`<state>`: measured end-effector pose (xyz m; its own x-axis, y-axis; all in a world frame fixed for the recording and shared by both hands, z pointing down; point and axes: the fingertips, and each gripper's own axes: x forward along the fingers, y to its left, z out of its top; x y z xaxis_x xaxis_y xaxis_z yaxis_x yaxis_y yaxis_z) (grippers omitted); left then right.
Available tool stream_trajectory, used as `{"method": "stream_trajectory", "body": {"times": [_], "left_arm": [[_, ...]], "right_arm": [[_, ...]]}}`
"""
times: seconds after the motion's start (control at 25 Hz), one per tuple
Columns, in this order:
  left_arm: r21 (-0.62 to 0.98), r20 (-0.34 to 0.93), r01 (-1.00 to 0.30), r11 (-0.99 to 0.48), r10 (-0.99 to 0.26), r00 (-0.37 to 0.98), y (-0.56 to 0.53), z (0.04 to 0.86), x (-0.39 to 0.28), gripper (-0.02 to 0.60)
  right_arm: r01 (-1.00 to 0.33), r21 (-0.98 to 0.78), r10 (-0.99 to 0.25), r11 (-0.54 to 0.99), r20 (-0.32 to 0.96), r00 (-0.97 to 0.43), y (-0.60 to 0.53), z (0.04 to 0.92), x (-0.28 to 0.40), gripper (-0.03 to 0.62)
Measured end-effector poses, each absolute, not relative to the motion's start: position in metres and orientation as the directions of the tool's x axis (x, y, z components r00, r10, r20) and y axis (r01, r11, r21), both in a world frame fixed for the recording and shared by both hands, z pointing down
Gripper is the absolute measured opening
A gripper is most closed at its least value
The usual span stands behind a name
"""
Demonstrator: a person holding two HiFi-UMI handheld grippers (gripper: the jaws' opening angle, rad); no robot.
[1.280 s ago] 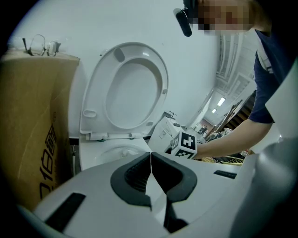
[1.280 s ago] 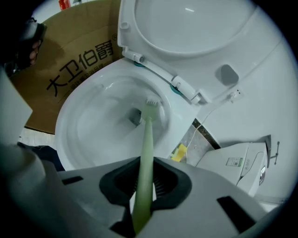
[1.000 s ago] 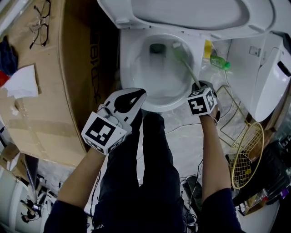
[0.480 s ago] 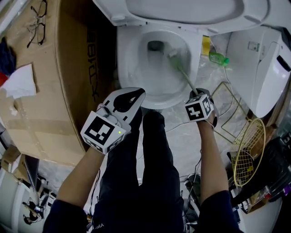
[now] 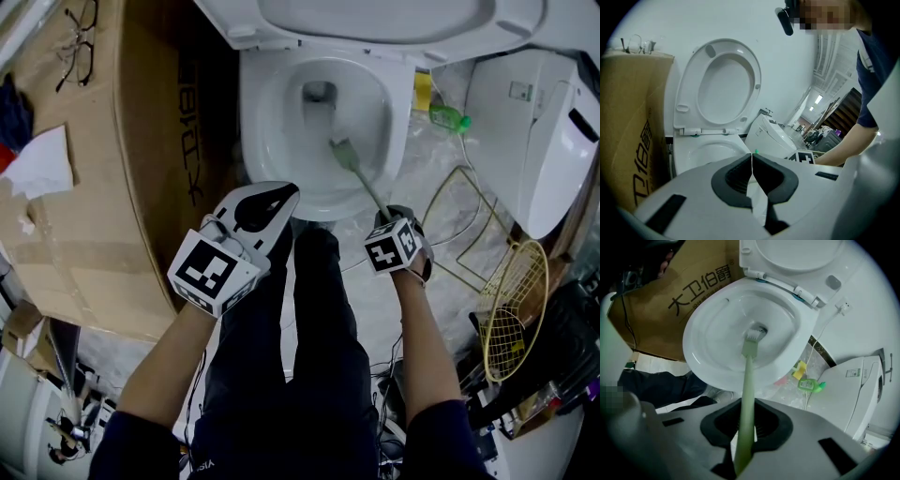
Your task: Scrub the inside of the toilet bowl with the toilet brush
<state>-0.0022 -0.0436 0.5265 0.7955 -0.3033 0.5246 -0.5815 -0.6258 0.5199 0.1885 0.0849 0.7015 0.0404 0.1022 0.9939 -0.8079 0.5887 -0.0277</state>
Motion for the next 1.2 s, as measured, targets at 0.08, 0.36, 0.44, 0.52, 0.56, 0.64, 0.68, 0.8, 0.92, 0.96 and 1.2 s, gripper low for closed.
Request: {"method": "stream_trajectory", "body": {"times": [0.08,0.36,0.44,0.52,0.56,0.64,0.68,0.8,0.92,0.96,1.2], "left_arm": [[0.519,0.524,-0.583,-0.625,-0.307,0.794,-0.042,0.526,-0.004,0.032],[0.515,0.520,-0.591,-0.621,-0.321,0.791,-0.036,0.522,-0.011,0.032],[0.513,0.519,-0.594,-0.619,-0.328,0.790,-0.034,0.519,-0.014,0.032],[0.514,0.515,-0.597,-0.616,-0.335,0.789,-0.033,0.516,-0.018,0.032],[0.514,0.512,-0.599,-0.614,-0.341,0.788,-0.033,0.515,-0.020,0.032],[0.516,0.506,-0.603,-0.609,-0.351,0.788,-0.033,0.511,-0.024,0.032],[0.518,0.503,-0.604,-0.606,-0.355,0.788,-0.033,0.510,-0.026,0.031],[0.522,0.493,-0.605,-0.601,-0.366,0.789,-0.031,0.506,-0.031,0.032],[0.525,0.486,-0.610,-0.594,-0.379,0.788,-0.030,0.503,-0.036,0.032],[0.527,0.482,-0.609,-0.592,-0.382,0.788,-0.030,0.502,-0.037,0.031],[0.527,0.483,-0.621,-0.580,-0.398,0.780,-0.032,0.498,-0.049,0.032]], "right_arm": [[-0.807,-0.039,0.108,0.590,0.994,0.030,0.091,0.702,0.181,0.051],[-0.793,-0.077,0.115,0.604,0.993,-0.008,0.108,0.703,0.153,0.051],[-0.784,-0.088,0.114,0.615,0.993,-0.022,0.111,0.703,0.141,0.051],[-0.774,-0.096,0.110,0.626,0.993,-0.034,0.112,0.703,0.131,0.052],[-0.770,-0.099,0.108,0.630,0.993,-0.038,0.112,0.703,0.126,0.052],[-0.764,-0.102,0.103,0.637,0.994,-0.047,0.109,0.704,0.116,0.052],[-0.760,-0.103,0.099,0.641,0.994,-0.052,0.106,0.704,0.111,0.052],[-0.746,-0.103,0.084,0.658,0.994,-0.064,0.097,0.702,0.095,0.052],[-0.734,-0.099,0.068,0.672,0.995,-0.073,0.086,0.701,0.080,0.052],[-0.732,-0.097,0.062,0.674,0.995,-0.075,0.082,0.701,0.076,0.052],[-0.729,-0.071,0.023,0.680,0.997,-0.075,0.059,0.699,0.065,0.052]]}}
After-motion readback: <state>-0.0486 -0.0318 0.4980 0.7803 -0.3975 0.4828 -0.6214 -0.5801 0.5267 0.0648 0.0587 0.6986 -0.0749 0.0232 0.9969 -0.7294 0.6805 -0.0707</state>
